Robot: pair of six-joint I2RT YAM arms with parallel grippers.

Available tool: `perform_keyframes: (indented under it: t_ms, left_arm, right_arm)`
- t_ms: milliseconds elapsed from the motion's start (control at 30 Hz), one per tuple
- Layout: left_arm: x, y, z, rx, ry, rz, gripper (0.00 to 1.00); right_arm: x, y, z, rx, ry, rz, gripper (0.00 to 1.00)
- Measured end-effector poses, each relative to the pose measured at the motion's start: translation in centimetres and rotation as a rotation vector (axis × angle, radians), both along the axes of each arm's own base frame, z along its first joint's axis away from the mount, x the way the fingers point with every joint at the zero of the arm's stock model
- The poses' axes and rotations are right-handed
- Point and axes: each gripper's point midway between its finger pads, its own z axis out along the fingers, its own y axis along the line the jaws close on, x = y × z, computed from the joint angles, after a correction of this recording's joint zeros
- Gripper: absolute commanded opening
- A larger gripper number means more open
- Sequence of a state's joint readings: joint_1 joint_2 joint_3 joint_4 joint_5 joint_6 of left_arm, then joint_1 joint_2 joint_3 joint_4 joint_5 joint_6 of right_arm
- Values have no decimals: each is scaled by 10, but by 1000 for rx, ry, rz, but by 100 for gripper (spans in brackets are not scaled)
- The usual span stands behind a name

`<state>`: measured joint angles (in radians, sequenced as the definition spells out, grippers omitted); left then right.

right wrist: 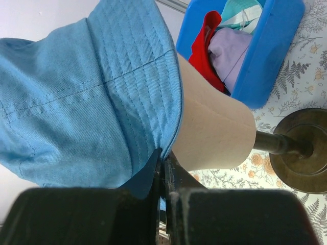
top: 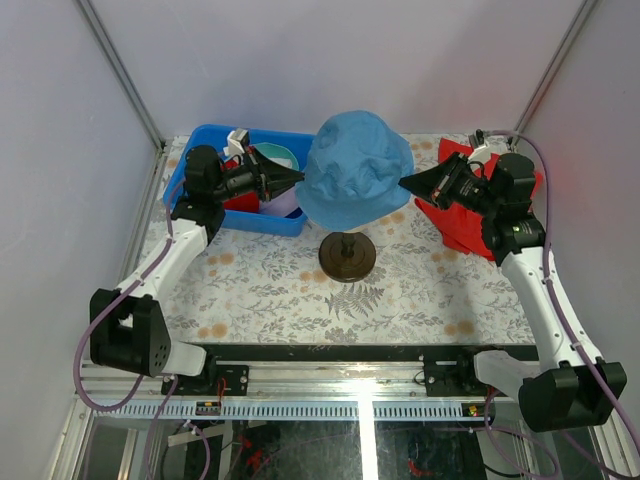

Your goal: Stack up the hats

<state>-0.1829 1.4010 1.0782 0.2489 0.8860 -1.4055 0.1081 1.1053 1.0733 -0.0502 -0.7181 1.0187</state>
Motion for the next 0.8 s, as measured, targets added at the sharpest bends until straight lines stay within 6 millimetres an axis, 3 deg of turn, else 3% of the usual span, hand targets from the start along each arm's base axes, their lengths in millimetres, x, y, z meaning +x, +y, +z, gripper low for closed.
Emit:
perform_keyframes:
  t_ms: [333,600,800]
  left_arm:
    - [-5,1,-11,-5,-66,11,0]
    - [-3,-2,-10,4,-92,-18,0]
    - [7,-6,-11,34,-84,-47,0]
  right_arm:
    - [15,-12,-23,18,-10,21,1]
    - [16,-12,-23,5,-17,80,20]
    - [18,-19,-52,-31,101,72,43]
